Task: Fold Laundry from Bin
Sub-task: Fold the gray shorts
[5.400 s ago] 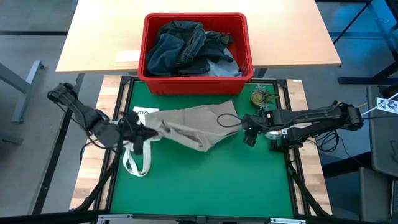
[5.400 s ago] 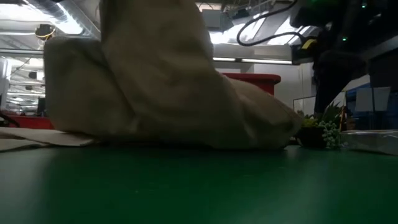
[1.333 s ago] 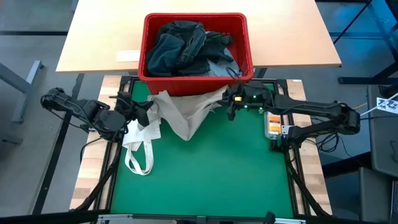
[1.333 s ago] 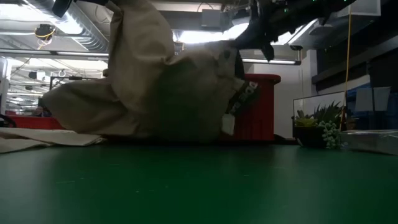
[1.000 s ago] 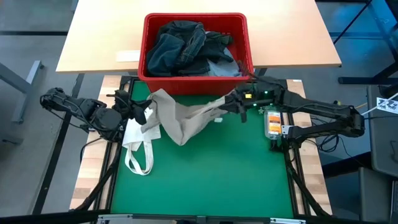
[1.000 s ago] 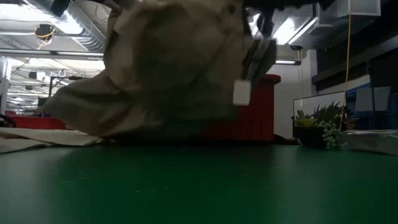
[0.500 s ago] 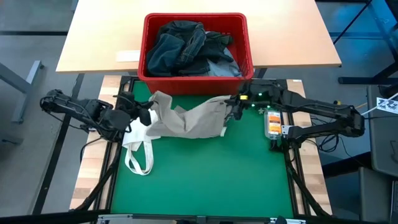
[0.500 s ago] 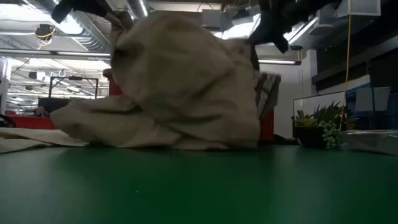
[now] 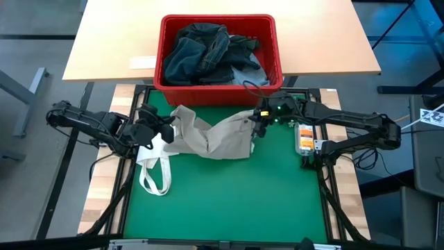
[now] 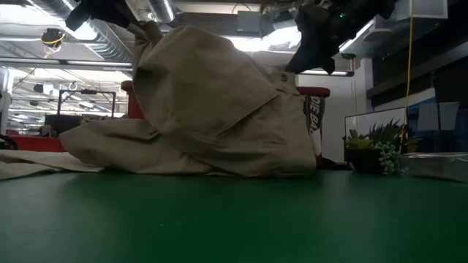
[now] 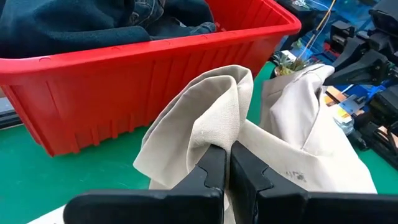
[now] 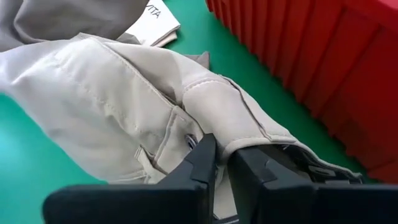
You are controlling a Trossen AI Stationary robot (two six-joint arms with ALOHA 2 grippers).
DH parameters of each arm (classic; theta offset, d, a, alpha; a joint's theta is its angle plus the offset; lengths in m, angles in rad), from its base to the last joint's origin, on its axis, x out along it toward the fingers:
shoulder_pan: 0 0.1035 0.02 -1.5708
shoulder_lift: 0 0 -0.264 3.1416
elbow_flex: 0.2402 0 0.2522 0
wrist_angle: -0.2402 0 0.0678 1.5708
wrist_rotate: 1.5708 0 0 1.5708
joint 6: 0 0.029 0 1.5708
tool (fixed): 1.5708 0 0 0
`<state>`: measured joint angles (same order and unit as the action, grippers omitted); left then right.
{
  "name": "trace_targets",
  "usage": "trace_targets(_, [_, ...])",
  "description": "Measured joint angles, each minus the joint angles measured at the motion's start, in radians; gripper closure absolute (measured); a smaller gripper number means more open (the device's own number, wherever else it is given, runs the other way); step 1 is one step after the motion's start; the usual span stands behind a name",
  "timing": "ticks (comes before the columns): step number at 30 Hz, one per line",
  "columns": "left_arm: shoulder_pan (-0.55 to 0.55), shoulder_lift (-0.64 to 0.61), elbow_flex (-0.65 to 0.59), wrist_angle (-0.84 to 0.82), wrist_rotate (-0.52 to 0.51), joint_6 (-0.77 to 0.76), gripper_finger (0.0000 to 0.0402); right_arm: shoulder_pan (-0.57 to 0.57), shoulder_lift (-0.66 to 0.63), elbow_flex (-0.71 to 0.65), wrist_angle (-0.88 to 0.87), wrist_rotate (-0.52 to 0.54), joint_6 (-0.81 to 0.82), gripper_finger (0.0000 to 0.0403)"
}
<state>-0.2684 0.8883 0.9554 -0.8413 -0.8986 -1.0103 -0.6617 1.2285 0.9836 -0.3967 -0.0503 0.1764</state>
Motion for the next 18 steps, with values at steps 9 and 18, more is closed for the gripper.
trace_targets(9, [0.000,0.000,0.000,0.000,0.003,0.000,0.0401,0.000,0.000,0.000,-0.004,-0.032,-0.025,0.0247])
trace_targets(18, [0.000,0.000,0.000,0.000,0.003,0.000,0.0401,0.003,-0.003,0.235,-0.511,-0.034,-0.024,0.0165])
